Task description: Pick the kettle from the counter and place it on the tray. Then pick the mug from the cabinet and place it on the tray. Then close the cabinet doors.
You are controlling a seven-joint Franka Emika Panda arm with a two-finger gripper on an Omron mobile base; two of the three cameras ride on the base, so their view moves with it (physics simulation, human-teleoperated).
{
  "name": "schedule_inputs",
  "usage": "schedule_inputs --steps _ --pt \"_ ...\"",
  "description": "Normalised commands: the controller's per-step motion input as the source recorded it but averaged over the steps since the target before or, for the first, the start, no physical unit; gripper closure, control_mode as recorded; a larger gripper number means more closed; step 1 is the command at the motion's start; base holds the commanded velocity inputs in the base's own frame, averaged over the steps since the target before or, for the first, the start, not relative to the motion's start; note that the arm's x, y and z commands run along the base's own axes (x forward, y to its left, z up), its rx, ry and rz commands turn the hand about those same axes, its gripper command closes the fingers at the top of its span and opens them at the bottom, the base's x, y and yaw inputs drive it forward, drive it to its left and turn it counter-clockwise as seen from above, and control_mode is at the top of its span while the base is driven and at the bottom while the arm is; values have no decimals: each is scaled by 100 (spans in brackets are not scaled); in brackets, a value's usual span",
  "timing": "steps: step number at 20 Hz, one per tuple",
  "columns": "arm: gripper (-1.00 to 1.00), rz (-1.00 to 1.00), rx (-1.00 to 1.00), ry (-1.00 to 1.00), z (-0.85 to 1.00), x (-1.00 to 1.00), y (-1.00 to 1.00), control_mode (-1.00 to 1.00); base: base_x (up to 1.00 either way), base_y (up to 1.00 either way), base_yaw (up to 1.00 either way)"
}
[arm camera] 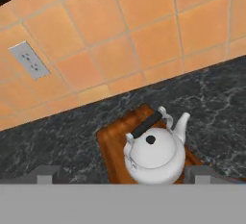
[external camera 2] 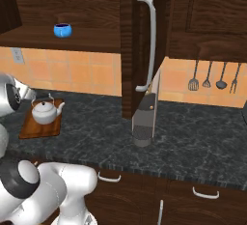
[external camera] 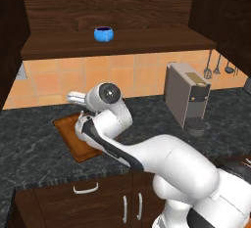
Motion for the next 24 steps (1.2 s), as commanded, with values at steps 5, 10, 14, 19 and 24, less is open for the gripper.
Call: schedule_inputs --steps 5,10,14,19,24 --pt "-100 35 -11 9 100 16 -47 -100 0 0 0" --pt "-100 19 -25 1 89 29 -2 -100 0 0 0" --pt "-100 0 -11 -3 0 0 0 -100 0 0 0" --pt "-100 -7 -5 -4 60 21 -28 -100 0 0 0" --pt "-100 -10 -3 0 72 59 -56 -100 0 0 0"
